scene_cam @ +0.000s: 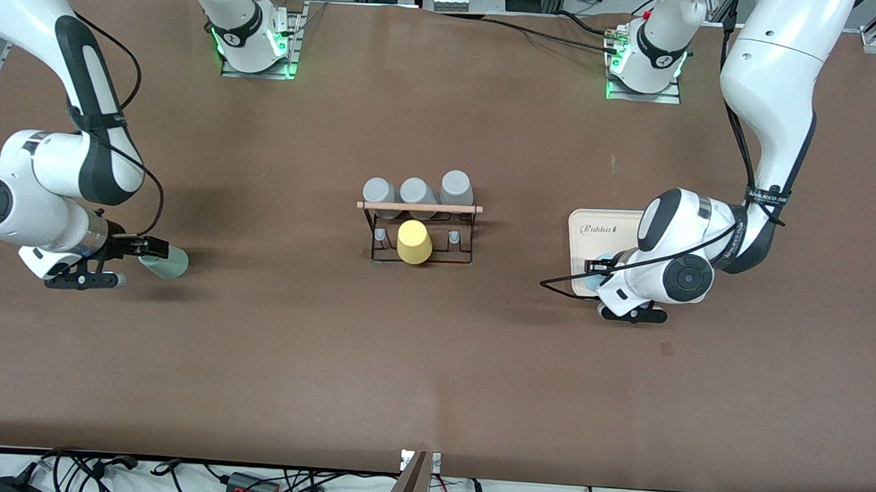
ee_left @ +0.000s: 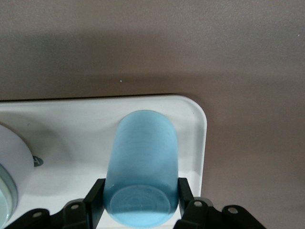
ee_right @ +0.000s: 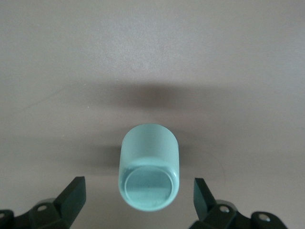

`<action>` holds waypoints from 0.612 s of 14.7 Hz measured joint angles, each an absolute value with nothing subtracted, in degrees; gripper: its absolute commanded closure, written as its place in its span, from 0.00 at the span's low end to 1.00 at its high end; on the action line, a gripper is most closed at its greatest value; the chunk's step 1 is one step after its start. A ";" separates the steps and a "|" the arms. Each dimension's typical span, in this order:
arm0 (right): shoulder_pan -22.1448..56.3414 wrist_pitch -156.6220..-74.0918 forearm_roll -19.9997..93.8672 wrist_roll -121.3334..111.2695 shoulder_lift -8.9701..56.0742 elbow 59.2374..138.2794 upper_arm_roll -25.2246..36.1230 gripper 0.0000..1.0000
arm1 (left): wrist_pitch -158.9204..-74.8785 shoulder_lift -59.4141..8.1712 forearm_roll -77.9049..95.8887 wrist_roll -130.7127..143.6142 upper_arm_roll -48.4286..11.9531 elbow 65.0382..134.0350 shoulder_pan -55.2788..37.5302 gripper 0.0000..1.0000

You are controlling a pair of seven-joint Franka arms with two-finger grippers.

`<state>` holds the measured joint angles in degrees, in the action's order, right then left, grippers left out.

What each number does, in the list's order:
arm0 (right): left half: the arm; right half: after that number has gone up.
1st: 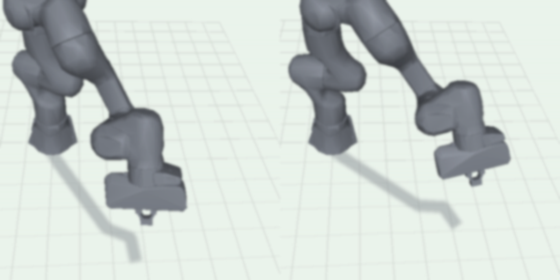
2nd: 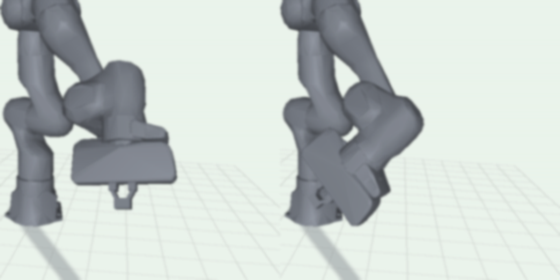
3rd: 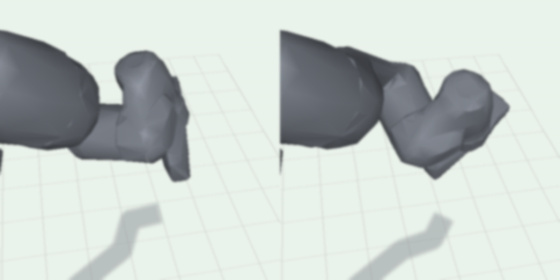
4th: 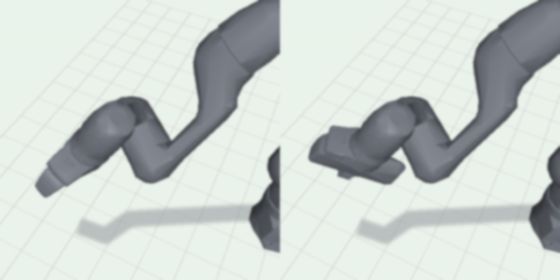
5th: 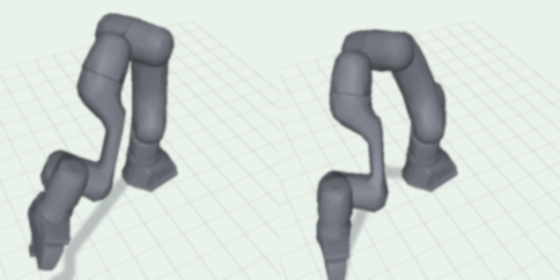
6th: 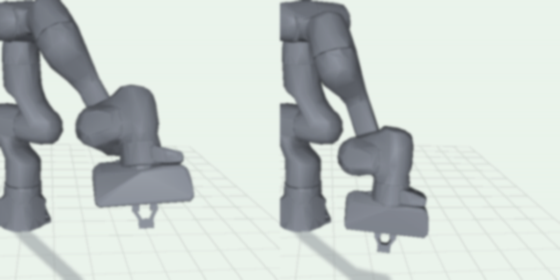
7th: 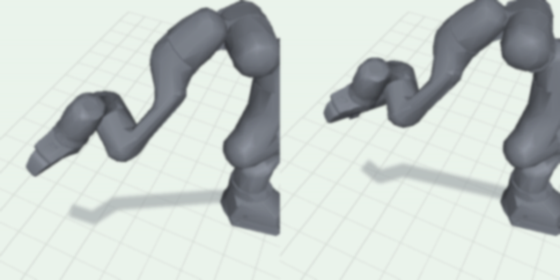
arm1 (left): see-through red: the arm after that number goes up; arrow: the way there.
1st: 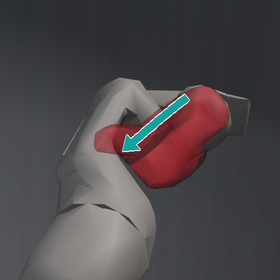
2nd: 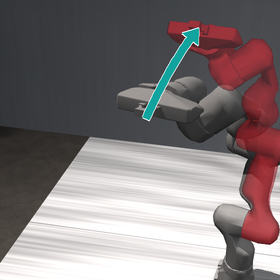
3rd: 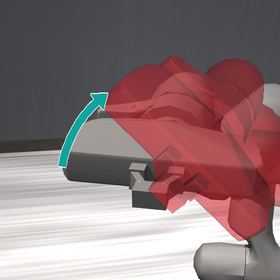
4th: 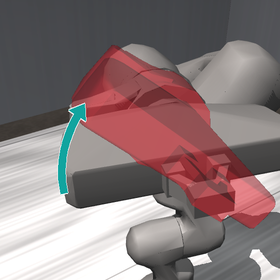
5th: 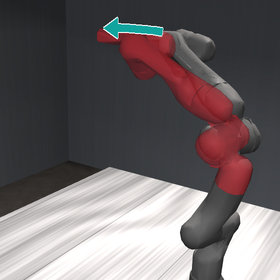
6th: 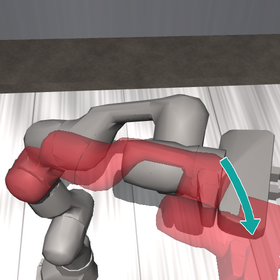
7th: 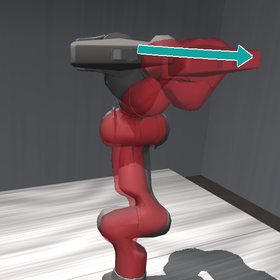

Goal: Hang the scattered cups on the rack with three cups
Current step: 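Carry the blue cup toward the rack while the right gripper lifts the teal cup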

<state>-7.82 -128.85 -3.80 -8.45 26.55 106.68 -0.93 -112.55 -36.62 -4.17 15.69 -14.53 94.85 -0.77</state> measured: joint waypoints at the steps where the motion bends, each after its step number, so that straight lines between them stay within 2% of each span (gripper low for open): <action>1: -7.87 -130.18 -3.80 -8.93 26.97 107.45 -0.93 0.00 | -112.58 -36.62 -4.17 15.70 -14.54 94.85 -0.77 0.93; 5: -8.50 -132.88 -3.80 -10.81 27.47 109.87 -0.78 0.00 | -112.77 -36.36 -3.99 16.17 -15.48 94.40 -0.75 0.99; 6: -8.60 -133.03 -3.80 -11.06 27.46 110.02 -0.78 0.07 | -112.93 -35.99 -2.99 17.21 -15.75 93.89 -0.74 0.99; 9: -8.61 -133.15 -3.80 -11.45 27.45 110.04 -0.79 0.44 | -111.27 -34.63 3.61 24.29 -16.40 90.25 -0.95 0.99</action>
